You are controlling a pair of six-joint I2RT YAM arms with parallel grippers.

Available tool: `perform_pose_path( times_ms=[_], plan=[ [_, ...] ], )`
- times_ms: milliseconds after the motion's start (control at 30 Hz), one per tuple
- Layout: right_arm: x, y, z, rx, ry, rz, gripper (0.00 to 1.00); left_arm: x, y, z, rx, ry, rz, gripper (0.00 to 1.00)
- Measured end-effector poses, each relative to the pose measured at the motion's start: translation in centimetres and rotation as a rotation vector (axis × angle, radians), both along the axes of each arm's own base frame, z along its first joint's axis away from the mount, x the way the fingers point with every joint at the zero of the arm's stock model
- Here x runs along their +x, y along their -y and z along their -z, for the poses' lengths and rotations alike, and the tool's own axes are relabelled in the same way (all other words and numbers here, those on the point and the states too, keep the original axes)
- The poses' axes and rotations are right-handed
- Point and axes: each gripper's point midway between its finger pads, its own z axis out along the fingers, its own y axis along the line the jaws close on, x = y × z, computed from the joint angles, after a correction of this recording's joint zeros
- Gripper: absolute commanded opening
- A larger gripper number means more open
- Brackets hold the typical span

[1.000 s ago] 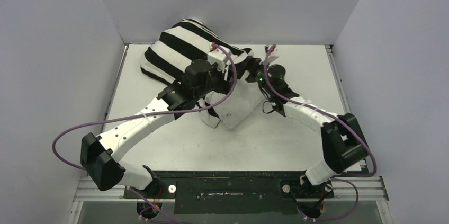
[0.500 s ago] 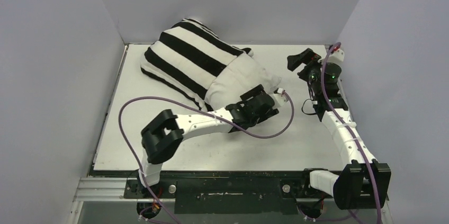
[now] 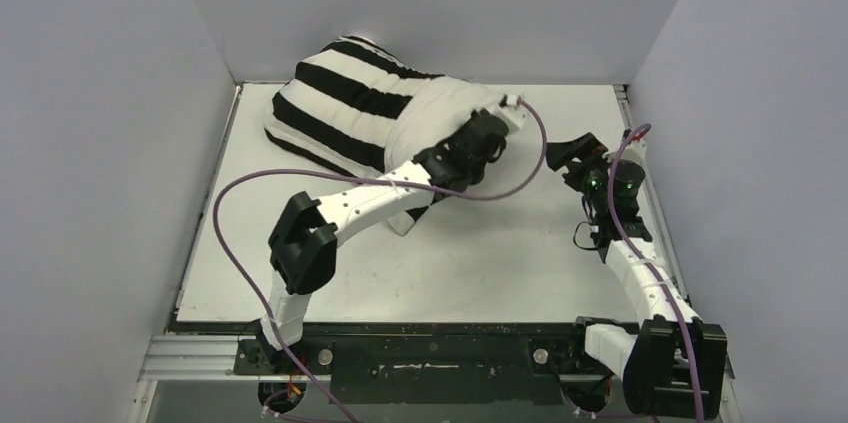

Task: Put the pillow into the pillowcase
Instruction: Stuff the pillow into the pillowcase.

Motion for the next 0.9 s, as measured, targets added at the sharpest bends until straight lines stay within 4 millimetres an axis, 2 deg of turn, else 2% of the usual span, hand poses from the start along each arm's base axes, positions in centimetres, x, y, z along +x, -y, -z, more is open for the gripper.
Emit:
perform_pose_path(
  times_ms=[33,133,267,300,400,567,700,800,900],
  plan=[
    [-0.2,-0.3,0.8,0.026,0.000,-0.006,0.81,0.7,-0.6,-1.8,-0.034,0.013,-0.014,0.00],
    [-0.7,-1.0,4.0,0.108,-0.039,-0.016,0.80,3.1,-3.0,-8.6,-0.156,0.089,-0.075,0.00],
    [-0.3,-2.5,8.3,0.187,-0.114,-0.032,0.79,4.4,-4.9,-15.3,-0.268,0.175,-0.127,0.00],
    [-0.1,-3.1,8.9,0.198,-0.126,-0.046,0.80,4.4,-5.1,-16.0,-0.280,0.185,-0.133,0.00],
    [1.1,-7.1,10.4,0.211,-0.120,-0.149,0.81,4.5,-5.7,-17.1,-0.295,0.190,-0.144,0.00],
    [4.9,-14.8,11.1,0.303,-0.023,-0.351,0.81,4.5,-5.8,-17.7,-0.290,0.162,-0.142,0.00],
    [7.9,-18.1,11.5,0.405,0.046,-0.413,0.88,4.7,-6.0,-18.2,-0.300,0.157,-0.146,0.00],
    [9.2,-19.8,11.4,0.457,0.076,-0.433,0.90,4.8,-6.3,-18.4,-0.304,0.152,-0.148,0.00],
    [10.3,-21.7,10.4,0.488,0.124,-0.457,0.91,4.9,-6.4,-18.4,-0.315,0.144,-0.146,0.00]
  ],
)
